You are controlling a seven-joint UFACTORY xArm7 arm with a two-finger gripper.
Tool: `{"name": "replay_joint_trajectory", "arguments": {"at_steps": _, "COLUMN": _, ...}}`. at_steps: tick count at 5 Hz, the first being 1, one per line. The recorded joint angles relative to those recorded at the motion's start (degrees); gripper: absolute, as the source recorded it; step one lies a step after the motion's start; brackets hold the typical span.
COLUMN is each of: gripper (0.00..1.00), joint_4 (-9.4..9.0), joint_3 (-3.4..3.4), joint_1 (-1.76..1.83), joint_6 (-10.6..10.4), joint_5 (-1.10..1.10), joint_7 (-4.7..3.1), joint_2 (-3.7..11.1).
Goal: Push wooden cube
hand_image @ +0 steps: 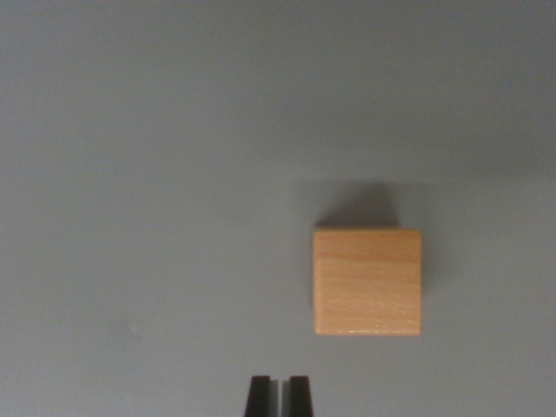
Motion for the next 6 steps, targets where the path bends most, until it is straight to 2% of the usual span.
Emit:
{"name": "replay_joint_trajectory", "arguments": {"at_steps": 1, "gripper": 0.0, "joint_4": 0.0, "joint_3": 0.0, "joint_1": 0.0, "joint_6": 0.0, "joint_5": 0.0, "joint_7": 0.0, "joint_2": 0.0}}
{"name": "replay_joint_trajectory", "arguments": {"at_steps": 2, "gripper": 0.0, "joint_4": -1.98, "joint_3": -0.27, "joint_1": -0.33, "joint_6": -2.5, "joint_5": 0.03, "joint_7": -0.76, "joint_2": 0.57}}
{"name": "replay_joint_trajectory", "arguments": {"at_steps": 3, "gripper": 0.0, "joint_4": -1.98, "joint_3": -0.27, "joint_1": -0.33, "joint_6": -2.5, "joint_5": 0.03, "joint_7": -0.76, "joint_2": 0.57}}
{"name": "replay_joint_trajectory", "arguments": {"at_steps": 4, "gripper": 0.0, "joint_4": -3.88, "joint_3": -0.54, "joint_1": -0.63, "joint_6": -4.8, "joint_5": 0.06, "joint_7": -1.48, "joint_2": 1.1}}
{"name": "replay_joint_trajectory", "arguments": {"at_steps": 5, "gripper": 0.0, "joint_4": -3.88, "joint_3": -0.54, "joint_1": -0.63, "joint_6": -4.8, "joint_5": 0.06, "joint_7": -1.48, "joint_2": 1.1}}
{"name": "replay_joint_trajectory", "arguments": {"at_steps": 6, "gripper": 0.0, "joint_4": -5.65, "joint_3": -0.78, "joint_1": -0.93, "joint_6": -7.1, "joint_5": 0.09, "joint_7": -2.16, "joint_2": 1.61}}
